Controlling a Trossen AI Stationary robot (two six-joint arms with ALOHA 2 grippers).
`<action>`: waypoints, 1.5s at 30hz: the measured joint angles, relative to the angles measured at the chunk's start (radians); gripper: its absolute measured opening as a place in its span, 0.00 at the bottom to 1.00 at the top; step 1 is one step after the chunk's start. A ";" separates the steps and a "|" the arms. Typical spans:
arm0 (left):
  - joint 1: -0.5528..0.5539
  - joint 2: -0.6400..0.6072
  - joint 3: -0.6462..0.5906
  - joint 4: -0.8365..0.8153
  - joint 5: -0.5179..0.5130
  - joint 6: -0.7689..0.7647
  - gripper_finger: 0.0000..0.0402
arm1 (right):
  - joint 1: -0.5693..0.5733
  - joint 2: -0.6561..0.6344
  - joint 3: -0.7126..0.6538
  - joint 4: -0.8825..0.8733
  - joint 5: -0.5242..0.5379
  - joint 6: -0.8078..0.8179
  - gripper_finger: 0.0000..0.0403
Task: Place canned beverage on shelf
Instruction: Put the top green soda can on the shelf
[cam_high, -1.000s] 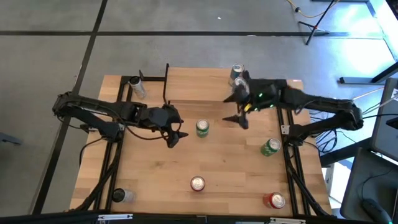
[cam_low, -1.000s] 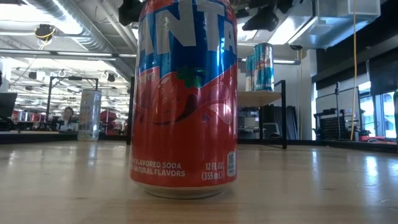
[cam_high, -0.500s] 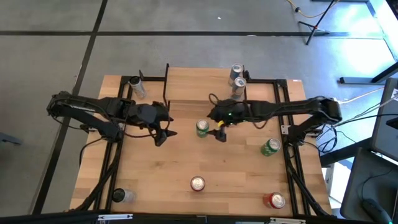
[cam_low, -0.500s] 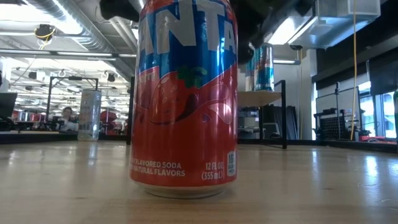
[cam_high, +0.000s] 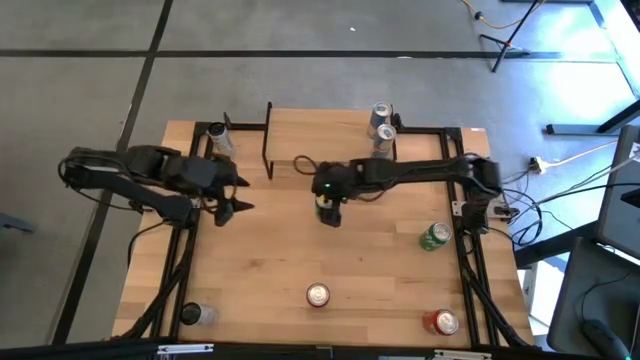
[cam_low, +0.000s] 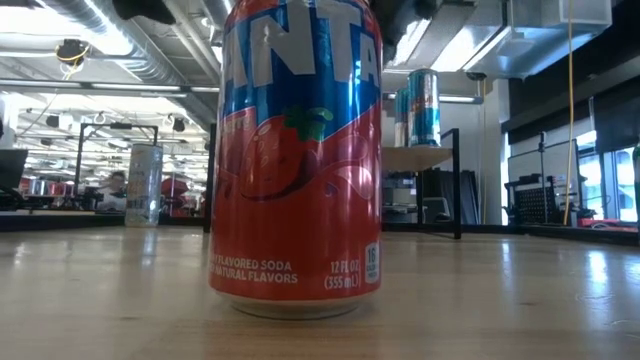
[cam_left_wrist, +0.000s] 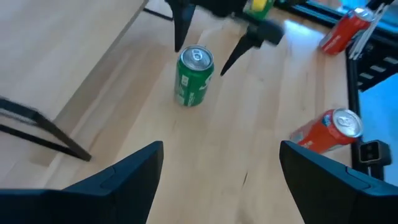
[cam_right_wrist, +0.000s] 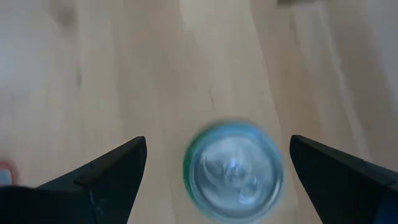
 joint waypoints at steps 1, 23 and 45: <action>0.000 -0.013 0.000 0.000 0.000 0.000 0.77 | 0.000 0.019 0.024 -0.016 0.011 0.013 0.94; 0.000 -0.103 0.000 -0.004 0.035 0.078 0.77 | 0.000 0.089 0.066 -0.105 0.033 0.086 0.65; 0.000 -0.101 0.000 -0.004 0.046 0.071 0.77 | -0.089 0.058 0.703 -0.547 0.107 0.158 0.65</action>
